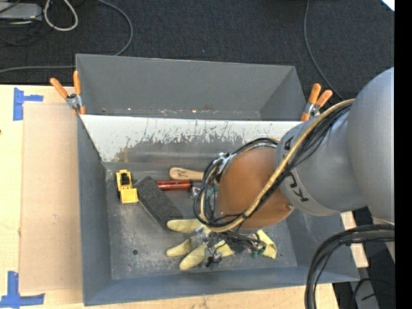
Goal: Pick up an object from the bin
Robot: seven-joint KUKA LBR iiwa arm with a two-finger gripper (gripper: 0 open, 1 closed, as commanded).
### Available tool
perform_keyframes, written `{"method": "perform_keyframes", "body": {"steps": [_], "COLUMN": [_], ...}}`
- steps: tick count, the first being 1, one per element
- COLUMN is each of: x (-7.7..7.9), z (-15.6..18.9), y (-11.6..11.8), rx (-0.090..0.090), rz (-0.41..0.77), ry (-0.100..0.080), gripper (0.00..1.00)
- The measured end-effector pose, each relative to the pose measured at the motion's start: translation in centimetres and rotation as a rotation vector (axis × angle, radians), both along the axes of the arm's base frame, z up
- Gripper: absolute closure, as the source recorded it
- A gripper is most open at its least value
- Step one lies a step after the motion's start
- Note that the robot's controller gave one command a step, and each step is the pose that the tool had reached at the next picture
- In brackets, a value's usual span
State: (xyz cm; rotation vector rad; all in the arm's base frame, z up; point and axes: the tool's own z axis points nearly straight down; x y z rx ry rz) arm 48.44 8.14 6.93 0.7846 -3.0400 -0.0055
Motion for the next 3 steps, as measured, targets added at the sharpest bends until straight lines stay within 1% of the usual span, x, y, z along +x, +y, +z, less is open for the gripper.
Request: {"method": "perform_keyframes", "body": {"steps": [1, 2, 3], "x": [0.0, 1.1, 0.9], "z": [0.2, 3.5, 3.5], "y": [0.0, 0.2, 0.3], "rx": [-0.001, 0.0, 0.0], "rz": [0.016, -0.08, -0.043], "ry": [0.002, 0.003, -0.002], "gripper": [1.0, 1.0, 1.0]}}
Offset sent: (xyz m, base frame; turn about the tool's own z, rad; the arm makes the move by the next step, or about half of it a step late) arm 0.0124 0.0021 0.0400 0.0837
